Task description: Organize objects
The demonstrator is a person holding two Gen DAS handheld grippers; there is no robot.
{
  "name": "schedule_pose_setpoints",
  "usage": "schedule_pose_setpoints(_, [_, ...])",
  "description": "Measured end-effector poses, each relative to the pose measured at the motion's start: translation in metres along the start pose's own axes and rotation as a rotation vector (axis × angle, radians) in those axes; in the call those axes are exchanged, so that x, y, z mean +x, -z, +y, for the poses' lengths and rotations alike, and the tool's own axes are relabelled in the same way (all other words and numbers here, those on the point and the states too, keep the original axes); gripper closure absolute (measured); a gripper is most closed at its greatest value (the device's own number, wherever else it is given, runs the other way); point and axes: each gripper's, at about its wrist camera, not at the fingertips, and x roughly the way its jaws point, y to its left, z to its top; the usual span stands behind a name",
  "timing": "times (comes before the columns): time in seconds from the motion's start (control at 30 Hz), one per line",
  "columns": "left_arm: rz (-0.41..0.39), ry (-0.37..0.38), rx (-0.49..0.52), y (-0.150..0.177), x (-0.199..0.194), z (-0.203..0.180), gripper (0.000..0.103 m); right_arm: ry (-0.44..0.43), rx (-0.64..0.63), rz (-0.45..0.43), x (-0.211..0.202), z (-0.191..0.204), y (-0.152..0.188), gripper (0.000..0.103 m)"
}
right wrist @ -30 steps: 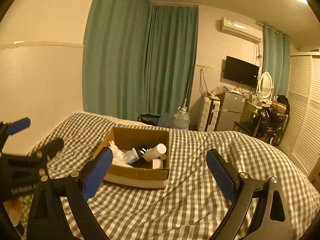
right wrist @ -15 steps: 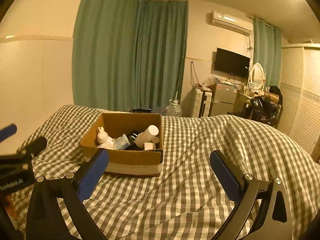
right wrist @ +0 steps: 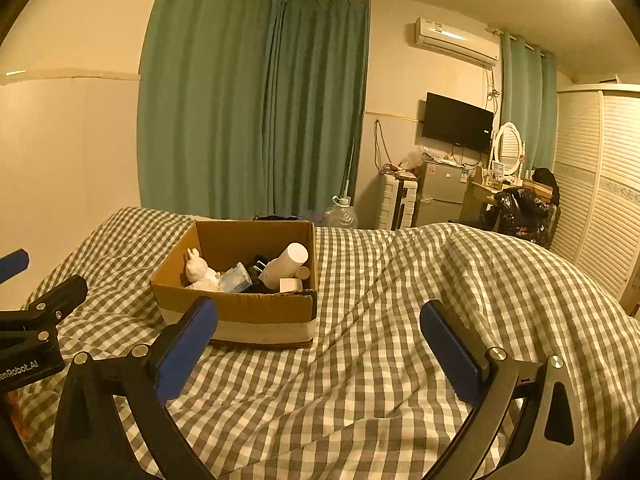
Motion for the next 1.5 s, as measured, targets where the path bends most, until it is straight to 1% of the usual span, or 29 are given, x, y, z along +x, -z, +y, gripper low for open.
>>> schedule_pose_setpoints(0.2, [0.002,-0.019,-0.001,0.002,0.001,0.002,0.0,0.004,0.012,0.006,0.0,-0.003,0.002,0.001])
schedule_pose_setpoints(0.73, [0.027,-0.003,-0.014,0.004,0.005,0.004,0.0,-0.006,-0.01,0.016,0.002,0.002,0.009,0.001])
schedule_pose_setpoints(0.83, [0.027,-0.014,-0.006,0.005,0.006,0.003,0.0,-0.006,-0.008,0.017,0.002,0.002,0.009,0.001])
schedule_pose_setpoints(1.17, [0.028,-0.018,-0.005,0.007,0.006,0.002,0.0,0.01,-0.026,0.02,0.003,0.005,0.011,0.001])
schedule_pose_setpoints(1.37, [0.031,-0.005,-0.008,0.006,0.006,0.002,0.0,0.01,-0.031,0.021,0.004,0.007,0.011,0.001])
schedule_pose_setpoints(1.5, [0.017,0.004,0.007,0.005,0.004,0.0,0.0,0.011,-0.034,0.024,0.005,0.007,0.012,0.001])
